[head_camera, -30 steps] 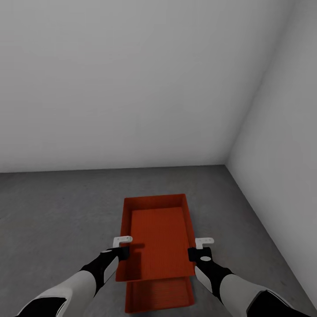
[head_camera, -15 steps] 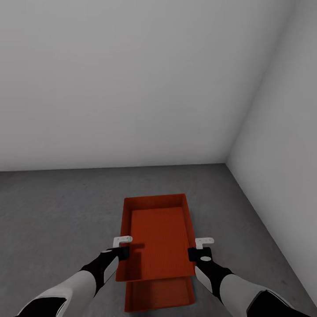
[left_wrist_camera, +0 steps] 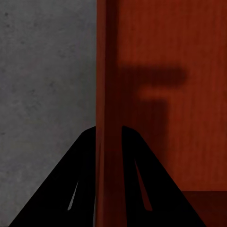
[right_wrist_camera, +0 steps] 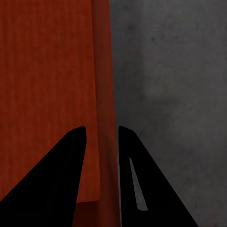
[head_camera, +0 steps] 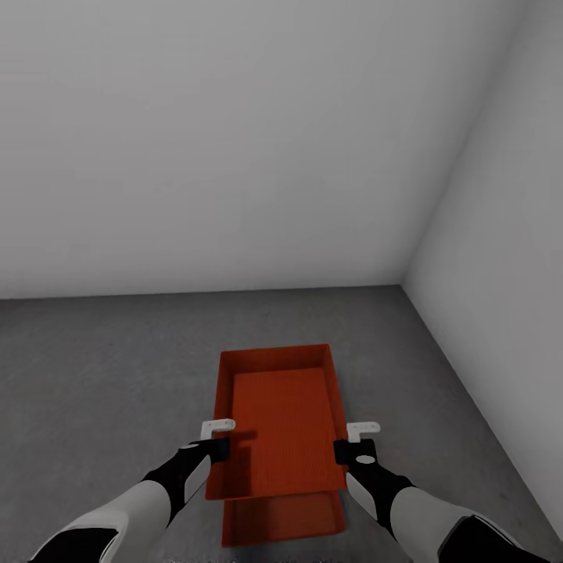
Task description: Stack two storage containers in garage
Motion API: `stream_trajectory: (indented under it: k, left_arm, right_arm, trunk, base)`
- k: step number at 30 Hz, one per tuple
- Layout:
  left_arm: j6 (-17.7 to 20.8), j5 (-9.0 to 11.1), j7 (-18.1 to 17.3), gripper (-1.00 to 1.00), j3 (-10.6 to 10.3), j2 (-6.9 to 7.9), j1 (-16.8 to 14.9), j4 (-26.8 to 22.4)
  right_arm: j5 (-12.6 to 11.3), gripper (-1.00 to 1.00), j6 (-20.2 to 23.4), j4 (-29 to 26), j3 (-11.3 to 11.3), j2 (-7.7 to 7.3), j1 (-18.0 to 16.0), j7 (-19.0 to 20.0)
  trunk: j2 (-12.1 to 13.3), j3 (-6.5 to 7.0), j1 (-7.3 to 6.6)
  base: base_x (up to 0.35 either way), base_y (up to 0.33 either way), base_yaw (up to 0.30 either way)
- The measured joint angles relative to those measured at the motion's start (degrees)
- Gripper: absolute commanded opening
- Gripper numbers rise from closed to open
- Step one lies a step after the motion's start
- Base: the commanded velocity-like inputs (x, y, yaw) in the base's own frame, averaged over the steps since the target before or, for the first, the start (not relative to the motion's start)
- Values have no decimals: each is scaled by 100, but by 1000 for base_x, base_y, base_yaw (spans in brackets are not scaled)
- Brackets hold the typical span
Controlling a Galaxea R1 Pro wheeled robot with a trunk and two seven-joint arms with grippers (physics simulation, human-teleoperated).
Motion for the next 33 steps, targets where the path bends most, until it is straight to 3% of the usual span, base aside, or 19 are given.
stream_trajectory:
  k: [14,33]
  left_arm:
    - [0,-9,-4,-100,9,0,0,-3]
    - [0,-10,-5,-100,18,-1,0,7]
  right_arm:
    - [6,-100,-1,-1,-6,-1,0,2]
    - [11,-100,10,0,-9,-3,-1,11]
  trunk:
    - [0,-112,0]
    - [0,-122,0]
  base:
    - [0,0,0]
    - [0,0,0]
